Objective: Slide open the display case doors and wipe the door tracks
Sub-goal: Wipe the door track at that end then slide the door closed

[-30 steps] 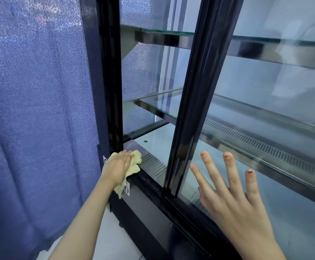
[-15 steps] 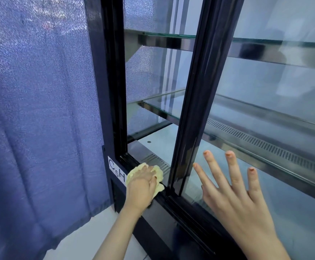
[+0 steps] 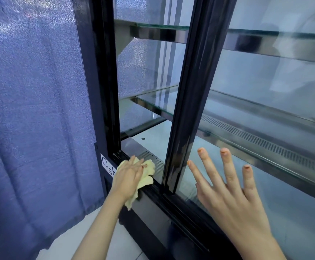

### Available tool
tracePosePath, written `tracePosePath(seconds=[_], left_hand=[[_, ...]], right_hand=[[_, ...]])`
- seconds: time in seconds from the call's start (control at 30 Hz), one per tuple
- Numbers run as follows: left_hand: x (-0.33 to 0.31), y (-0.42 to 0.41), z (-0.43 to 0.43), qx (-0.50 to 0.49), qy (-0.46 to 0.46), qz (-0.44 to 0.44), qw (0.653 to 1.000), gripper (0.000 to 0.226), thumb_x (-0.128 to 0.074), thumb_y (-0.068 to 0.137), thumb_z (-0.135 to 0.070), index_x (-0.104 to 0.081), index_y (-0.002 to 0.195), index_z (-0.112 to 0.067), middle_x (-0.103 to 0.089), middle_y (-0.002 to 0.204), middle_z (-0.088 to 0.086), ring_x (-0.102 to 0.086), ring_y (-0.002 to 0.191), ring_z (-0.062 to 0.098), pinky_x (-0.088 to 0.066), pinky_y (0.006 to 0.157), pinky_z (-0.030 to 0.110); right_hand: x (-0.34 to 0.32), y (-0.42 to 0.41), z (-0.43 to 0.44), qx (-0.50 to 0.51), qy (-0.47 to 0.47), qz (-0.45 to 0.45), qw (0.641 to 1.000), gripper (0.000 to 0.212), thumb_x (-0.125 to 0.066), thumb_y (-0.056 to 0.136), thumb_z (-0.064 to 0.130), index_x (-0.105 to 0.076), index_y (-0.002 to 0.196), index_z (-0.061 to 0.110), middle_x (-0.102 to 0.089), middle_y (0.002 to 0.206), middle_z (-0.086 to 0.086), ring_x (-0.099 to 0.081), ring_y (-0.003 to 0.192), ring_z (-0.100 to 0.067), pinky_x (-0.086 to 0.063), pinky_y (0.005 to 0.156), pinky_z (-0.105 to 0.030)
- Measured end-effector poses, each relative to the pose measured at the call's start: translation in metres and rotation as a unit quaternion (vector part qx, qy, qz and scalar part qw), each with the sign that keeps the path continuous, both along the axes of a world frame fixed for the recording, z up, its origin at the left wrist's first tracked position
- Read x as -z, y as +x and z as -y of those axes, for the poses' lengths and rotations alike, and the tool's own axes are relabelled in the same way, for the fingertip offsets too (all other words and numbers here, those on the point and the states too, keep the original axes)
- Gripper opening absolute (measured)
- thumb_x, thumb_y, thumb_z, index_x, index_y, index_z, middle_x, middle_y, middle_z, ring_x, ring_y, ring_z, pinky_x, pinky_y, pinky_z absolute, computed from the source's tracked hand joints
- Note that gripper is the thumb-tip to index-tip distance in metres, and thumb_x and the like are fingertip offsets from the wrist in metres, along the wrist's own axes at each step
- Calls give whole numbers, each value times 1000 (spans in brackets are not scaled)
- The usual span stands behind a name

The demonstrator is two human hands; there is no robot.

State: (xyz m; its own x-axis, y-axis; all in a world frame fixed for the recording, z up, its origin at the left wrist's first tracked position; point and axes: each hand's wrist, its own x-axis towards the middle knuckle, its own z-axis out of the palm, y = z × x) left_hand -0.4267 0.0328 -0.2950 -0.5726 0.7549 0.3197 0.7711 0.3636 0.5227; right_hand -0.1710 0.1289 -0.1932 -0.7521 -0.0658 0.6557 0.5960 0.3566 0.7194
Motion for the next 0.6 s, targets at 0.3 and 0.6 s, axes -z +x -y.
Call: tracePosePath(seconds=[0.3, 0.6], left_hand=[[-1, -72, 2, -25, -84, 36, 995, 44, -19, 103, -27, -41, 139, -15, -26, 152, 5, -13, 143, 22, -9, 115, 33], [12, -24, 8, -135, 35, 0, 990, 38, -44, 97, -27, -51, 130, -10, -49, 136, 7, -36, 131, 26, -37, 101, 42]], right_hand=[[0, -1, 1, -8, -6, -12, 1000, 59, -44, 92, 37, -34, 148, 21, -23, 156, -9, -15, 142, -39, -2, 116, -54], [2, -1, 0, -3, 6, -12, 1000, 58, -43, 92, 37, -35, 147, 22, -23, 156, -9, -15, 142, -39, -2, 116, -54]])
